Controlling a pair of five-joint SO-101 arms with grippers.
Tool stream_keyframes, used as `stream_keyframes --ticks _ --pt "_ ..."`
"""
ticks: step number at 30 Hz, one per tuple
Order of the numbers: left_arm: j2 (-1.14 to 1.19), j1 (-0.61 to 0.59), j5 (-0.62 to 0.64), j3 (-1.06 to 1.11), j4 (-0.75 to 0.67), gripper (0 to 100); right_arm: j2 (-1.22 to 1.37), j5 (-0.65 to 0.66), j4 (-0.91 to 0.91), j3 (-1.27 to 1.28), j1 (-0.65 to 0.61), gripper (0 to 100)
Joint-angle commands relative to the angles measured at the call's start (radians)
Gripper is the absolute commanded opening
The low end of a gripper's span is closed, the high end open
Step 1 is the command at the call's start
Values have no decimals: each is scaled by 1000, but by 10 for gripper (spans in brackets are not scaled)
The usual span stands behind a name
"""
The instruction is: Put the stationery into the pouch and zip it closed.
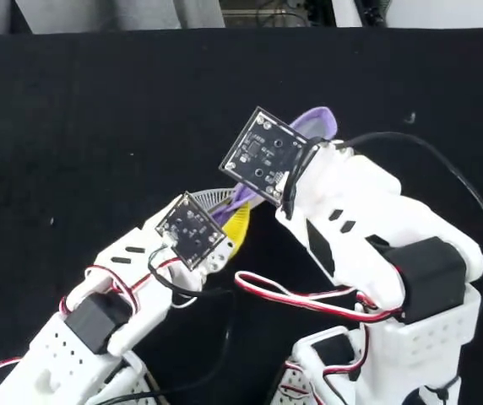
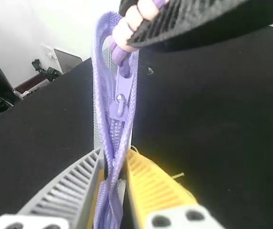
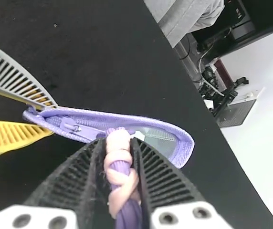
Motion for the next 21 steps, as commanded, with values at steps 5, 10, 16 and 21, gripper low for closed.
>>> stream_keyframes --ticks 5,10,16,21 --pt "2 -107 -11 -54 71 28 97 -9 20 -81 81 17" --pt "-26 -97 -14 -12 61 28 101 -5 11 -134 176 17" --pt "-189 -53 -68 64 69 28 101 32 -5 -136 192 17" --pt "-301 -50 -78 116 69 28 102 34 -55 -133 210 11"
